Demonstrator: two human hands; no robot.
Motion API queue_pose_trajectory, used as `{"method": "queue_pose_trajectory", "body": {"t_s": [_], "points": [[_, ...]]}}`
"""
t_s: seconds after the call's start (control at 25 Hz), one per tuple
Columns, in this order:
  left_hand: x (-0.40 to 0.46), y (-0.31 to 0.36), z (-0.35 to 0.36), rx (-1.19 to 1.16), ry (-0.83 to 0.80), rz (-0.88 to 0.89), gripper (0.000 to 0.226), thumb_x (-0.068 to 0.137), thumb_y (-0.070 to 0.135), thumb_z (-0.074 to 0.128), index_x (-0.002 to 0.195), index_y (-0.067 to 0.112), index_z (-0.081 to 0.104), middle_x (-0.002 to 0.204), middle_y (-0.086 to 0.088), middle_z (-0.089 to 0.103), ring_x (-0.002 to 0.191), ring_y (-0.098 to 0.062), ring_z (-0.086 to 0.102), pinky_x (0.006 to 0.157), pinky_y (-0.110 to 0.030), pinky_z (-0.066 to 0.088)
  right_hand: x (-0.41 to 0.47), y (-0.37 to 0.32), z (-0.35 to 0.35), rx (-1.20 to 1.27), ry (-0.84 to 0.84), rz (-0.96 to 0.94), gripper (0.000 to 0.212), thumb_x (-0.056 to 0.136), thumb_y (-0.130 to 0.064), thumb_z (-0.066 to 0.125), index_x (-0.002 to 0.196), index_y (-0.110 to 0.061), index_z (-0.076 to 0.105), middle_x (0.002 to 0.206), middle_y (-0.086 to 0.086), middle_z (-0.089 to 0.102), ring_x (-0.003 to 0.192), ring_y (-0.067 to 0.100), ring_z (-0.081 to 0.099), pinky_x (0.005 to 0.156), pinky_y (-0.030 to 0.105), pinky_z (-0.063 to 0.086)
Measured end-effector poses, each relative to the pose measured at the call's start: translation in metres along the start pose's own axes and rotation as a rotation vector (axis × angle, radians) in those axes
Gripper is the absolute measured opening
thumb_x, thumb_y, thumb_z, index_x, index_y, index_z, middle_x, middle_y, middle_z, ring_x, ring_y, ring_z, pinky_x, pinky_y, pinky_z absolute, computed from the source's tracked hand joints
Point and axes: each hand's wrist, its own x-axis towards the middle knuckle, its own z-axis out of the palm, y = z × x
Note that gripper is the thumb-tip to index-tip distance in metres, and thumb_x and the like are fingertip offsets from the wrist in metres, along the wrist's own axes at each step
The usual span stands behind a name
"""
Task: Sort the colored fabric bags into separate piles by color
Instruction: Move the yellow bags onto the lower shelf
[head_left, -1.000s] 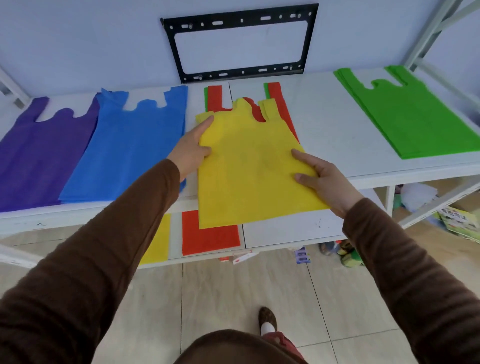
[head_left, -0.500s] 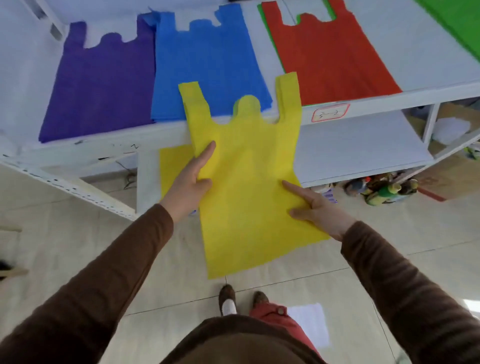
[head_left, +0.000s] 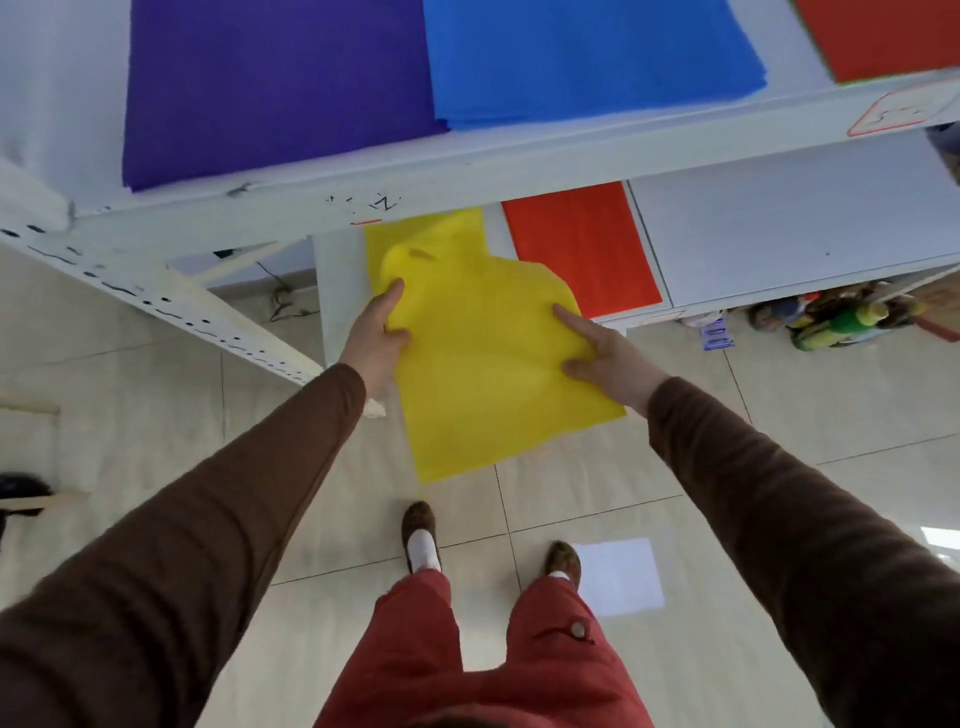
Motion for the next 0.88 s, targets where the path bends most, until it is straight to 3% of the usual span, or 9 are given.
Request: {"method": "queue_pose_trajectory", "body": {"t_s": [0.2, 0.24, 0.32, 0.4, 0.48, 0.56, 0.6, 0.72, 0.88], "points": [[0.1, -0.024, -0.04, 0.049, 0.084, 0.066, 0.071, 0.091, -0.004, 0.042, 0.154, 0.023, 0.022, 0.16, -0.002, 0.022, 0.137, -0.011, 0.032, 0.084, -0.004, 0.035, 0.108, -0.032, 0.037, -0.178, 0.156, -0.116, 0.078, 0.088, 0.001, 0.054, 0.153, -0.03, 0.024, 0.152, 0.01, 0.036, 0.135, 0.025, 0.04, 0.112, 0.037, 0.035], [0.122, -0.027, -0.049, 0.052, 0.117, 0.074, 0.068, 0.088, -0.004, 0.042, 0.152, 0.018, 0.028, 0.153, -0.004, 0.033, 0.129, -0.014, 0.042, 0.082, -0.006, 0.038, 0.127, -0.041, 0.039, -0.187, 0.189, -0.148, 0.079, 0.087, 0.001, 0.054, 0.153, -0.028, 0.024, 0.153, 0.01, 0.035, 0.137, 0.023, 0.038, 0.113, 0.034, 0.033], [0.164, -0.033, -0.067, -0.022, 0.184, 0.065, 0.056, 0.079, 0.004, 0.044, 0.135, 0.005, 0.049, 0.118, -0.009, 0.055, 0.092, -0.016, 0.056, 0.067, -0.015, 0.045, 0.165, -0.053, 0.039, -0.164, 0.252, -0.251, 0.08, 0.084, 0.004, 0.056, 0.153, -0.022, 0.026, 0.154, 0.008, 0.034, 0.138, 0.015, 0.035, 0.112, 0.018, 0.031], [0.196, -0.04, -0.078, -0.043, 0.236, 0.062, 0.044, 0.071, 0.01, 0.044, 0.114, 0.008, 0.056, 0.099, -0.008, 0.055, 0.081, -0.016, 0.054, 0.067, -0.024, 0.046, 0.194, -0.054, 0.037, -0.077, 0.261, -0.336, 0.081, 0.081, 0.008, 0.057, 0.152, -0.019, 0.028, 0.153, 0.003, 0.035, 0.13, 0.004, 0.041, 0.097, 0.006, 0.037], [0.219, -0.057, -0.077, 0.007, 0.227, 0.1, 0.058, 0.08, 0.001, 0.045, 0.133, 0.026, 0.045, 0.122, 0.001, 0.055, 0.104, -0.012, 0.056, 0.08, -0.021, 0.047, 0.222, -0.036, 0.045, -0.025, 0.237, -0.325, 0.082, 0.081, 0.01, 0.058, 0.15, -0.023, 0.029, 0.146, -0.001, 0.04, 0.107, -0.009, 0.053, 0.082, 0.007, 0.045], [0.237, -0.085, -0.065, 0.103, 0.173, 0.108, 0.08, 0.087, -0.008, 0.043, 0.152, 0.031, 0.021, 0.158, 0.001, 0.028, 0.138, -0.012, 0.034, 0.095, -0.016, 0.038, 0.252, -0.001, 0.064, -0.061, 0.219, -0.235, 0.081, 0.081, 0.009, 0.059, 0.149, -0.027, 0.032, 0.14, -0.004, 0.044, 0.092, -0.006, 0.057, 0.078, 0.015, 0.05], [0.246, -0.103, -0.055, 0.122, 0.15, 0.083, 0.082, 0.088, -0.01, 0.043, 0.154, 0.03, 0.015, 0.162, 0.0, 0.018, 0.143, -0.013, 0.026, 0.098, -0.015, 0.034, 0.268, 0.02, 0.074, -0.082, 0.211, -0.183, 0.081, 0.081, 0.007, 0.059, 0.149, -0.028, 0.034, 0.142, -0.002, 0.046, 0.095, 0.001, 0.057, 0.079, 0.02, 0.05], [0.271, -0.153, -0.024, 0.18, 0.058, 0.068, 0.081, 0.09, -0.01, 0.045, 0.156, 0.023, 0.011, 0.163, -0.002, 0.013, 0.148, -0.018, 0.02, 0.103, -0.014, 0.026, 0.299, 0.071, 0.094, -0.126, 0.251, -0.045, 0.077, 0.082, 0.004, 0.056, 0.15, -0.028, 0.034, 0.146, 0.006, 0.047, 0.103, 0.013, 0.054, 0.082, 0.023, 0.046], [0.291, -0.169, -0.011, 0.236, 0.046, 0.076, 0.079, 0.093, -0.003, 0.047, 0.156, 0.025, 0.009, 0.164, -0.003, 0.011, 0.148, -0.02, 0.019, 0.112, -0.024, 0.027, 0.307, 0.1, 0.1, -0.186, 0.358, -0.033, 0.074, 0.083, 0.003, 0.051, 0.149, -0.024, 0.036, 0.15, 0.002, 0.043, 0.133, 0.02, 0.046, 0.107, 0.025, 0.038]]}}
